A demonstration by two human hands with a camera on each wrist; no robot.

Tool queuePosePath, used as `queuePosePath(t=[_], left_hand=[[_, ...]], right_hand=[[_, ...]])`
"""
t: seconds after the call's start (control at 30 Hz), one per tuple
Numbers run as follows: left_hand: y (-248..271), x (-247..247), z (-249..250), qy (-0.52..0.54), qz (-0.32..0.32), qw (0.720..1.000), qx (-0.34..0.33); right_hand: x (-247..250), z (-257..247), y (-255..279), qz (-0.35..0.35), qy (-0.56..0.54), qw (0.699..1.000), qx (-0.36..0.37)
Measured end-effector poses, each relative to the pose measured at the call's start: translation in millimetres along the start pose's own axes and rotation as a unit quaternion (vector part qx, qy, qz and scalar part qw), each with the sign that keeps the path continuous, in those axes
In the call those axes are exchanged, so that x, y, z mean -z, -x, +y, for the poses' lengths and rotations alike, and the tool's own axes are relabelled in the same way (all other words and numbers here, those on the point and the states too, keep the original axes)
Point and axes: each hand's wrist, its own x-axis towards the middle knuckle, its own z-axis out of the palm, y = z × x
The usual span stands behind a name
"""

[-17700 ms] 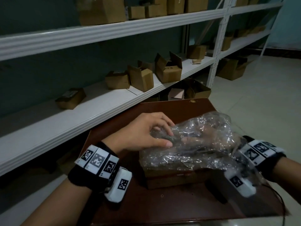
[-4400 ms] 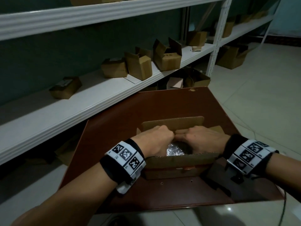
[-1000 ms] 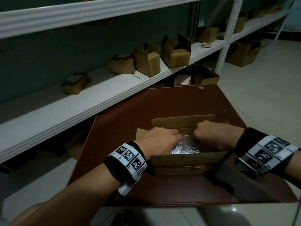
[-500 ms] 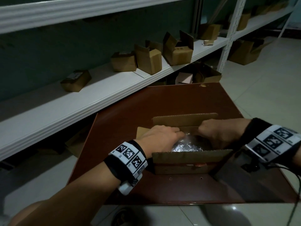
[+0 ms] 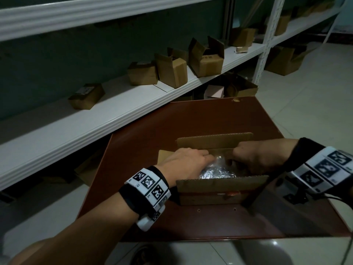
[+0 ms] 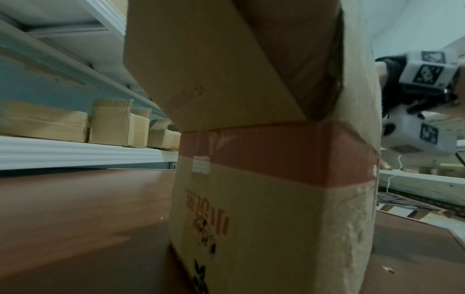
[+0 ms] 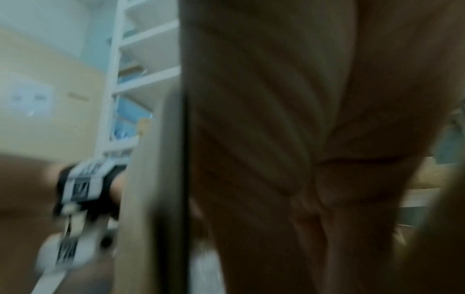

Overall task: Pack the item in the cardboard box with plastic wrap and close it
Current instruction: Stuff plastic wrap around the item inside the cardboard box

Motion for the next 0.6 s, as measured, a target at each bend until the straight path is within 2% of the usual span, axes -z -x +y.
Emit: queuePosePath(t=[0.13, 0.2, 0.27, 0.4, 0.6], left_hand=[[0, 0, 0, -0.002, -0.004, 1.000, 0.000], [0, 0, 0, -0.003, -0.001, 1.000, 0.000], [0, 2, 1, -0.006, -0.005, 1.000, 0.002], [-1, 4, 3, -0.008, -0.012, 1.000, 0.003], [0, 1, 1, -0.004, -0.010, 1.000, -0.005]], right_hand=[[-6, -10, -1, 0.056, 0.066, 0.996, 0.005], [-12, -9, -4, 0.108, 0.077, 0.990, 0.048], [-15, -3, -7, 0.131, 0.074, 0.987, 0.064], [-20, -2, -10, 0.156, 0.098, 0.981, 0.065], [-20, 13, -6, 0.119, -0.021, 0.989, 0.088]])
